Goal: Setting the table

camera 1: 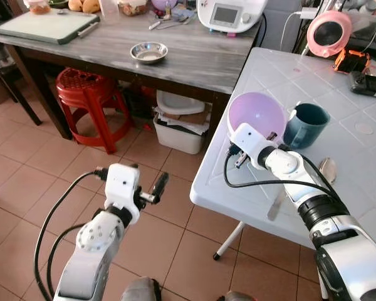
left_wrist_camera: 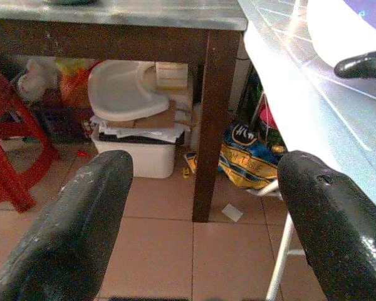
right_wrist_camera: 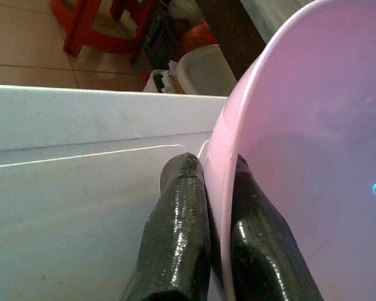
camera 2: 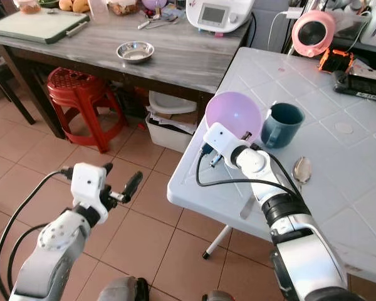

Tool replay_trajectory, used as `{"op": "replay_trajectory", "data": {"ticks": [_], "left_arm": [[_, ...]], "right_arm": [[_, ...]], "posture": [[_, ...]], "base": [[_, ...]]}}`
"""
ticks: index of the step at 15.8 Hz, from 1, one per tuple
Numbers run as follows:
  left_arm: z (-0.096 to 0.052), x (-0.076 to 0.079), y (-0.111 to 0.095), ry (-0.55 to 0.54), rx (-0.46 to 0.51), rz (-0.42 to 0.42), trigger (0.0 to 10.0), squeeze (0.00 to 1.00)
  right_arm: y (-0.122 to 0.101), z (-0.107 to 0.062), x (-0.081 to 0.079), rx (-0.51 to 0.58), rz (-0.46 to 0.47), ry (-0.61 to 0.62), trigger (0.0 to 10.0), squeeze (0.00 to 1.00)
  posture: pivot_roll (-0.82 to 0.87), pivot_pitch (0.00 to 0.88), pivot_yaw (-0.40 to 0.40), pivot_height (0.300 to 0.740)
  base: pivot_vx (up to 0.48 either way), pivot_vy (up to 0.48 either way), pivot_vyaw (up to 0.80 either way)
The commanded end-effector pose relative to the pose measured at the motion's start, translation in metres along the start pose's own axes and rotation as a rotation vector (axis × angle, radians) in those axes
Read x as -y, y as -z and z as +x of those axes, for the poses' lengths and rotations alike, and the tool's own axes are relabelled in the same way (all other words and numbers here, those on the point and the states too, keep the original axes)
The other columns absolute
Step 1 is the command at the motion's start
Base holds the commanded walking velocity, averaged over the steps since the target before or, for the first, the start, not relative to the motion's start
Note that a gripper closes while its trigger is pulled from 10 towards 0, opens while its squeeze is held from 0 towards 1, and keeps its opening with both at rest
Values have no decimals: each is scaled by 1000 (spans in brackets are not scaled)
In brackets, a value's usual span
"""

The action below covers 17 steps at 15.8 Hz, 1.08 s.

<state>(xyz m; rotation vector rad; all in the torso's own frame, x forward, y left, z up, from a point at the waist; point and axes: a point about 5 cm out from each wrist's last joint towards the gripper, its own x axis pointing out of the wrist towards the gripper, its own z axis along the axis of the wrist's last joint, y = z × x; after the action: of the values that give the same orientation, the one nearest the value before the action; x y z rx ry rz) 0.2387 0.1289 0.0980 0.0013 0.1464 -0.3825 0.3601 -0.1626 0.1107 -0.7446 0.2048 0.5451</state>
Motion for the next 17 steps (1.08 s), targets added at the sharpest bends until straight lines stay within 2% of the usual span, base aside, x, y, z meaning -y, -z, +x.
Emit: {"op": "replay_trajectory", "data": {"ticks": [1, 3, 4, 5, 6, 7, 9, 13, 17], "left_arm": [[1, -1, 1, -13, -5, 5, 10000, 0], [4, -5, 3, -48, -4, -4, 10000, 0], [6, -7, 2, -69, 6, -11, 10000, 0], [7, -9, 1, -80, 19, -12, 10000, 0], [11, -10, -1, -100, 35, -21, 10000, 0], [12, -11, -1, -104, 40, -23, 10000, 0], [18, -7, -3, -106, 65, -38, 10000, 0], [26, -5, -6, -109, 100, -28, 10000, 0], [27, -8, -6, -148, 120, -23, 10000, 0]], "right_arm": [[0, -1, -1, 18, -2, 3, 0, 0], [-16, -1, 3, 122, -1, 76, 0, 0], [-29, -4, 7, 208, 16, 153, 6392, 0], [-38, -7, 8, 265, 28, 198, 10000, 0], [-47, -13, 7, 340, 41, 250, 10000, 0], [-50, -15, 6, 362, 43, 264, 10000, 0], [-62, -26, -4, 466, 30, 298, 10000, 0], [-67, -36, -10, 505, 45, 314, 10000, 0], [-61, -41, -14, 488, 79, 326, 10000, 0]], "posture": [[45, 10, 13, 740], [41, 0, 6, 740], [37, 0, -2, 740], [36, 0, -3, 740], [28, 0, -10, 740], [28, 0, -10, 740], [9, 0, -11, 740], [-4, 0, -13, 740], [-2, 0, -16, 740]], "base": [[0, 0, 0], [0, 0, 0], [0, 0, 0], [0, 0, 0], [0, 0, 0], [0, 0, 0], [0, 480, 0], [0, 479, 0], [0, 476, 0]]}}
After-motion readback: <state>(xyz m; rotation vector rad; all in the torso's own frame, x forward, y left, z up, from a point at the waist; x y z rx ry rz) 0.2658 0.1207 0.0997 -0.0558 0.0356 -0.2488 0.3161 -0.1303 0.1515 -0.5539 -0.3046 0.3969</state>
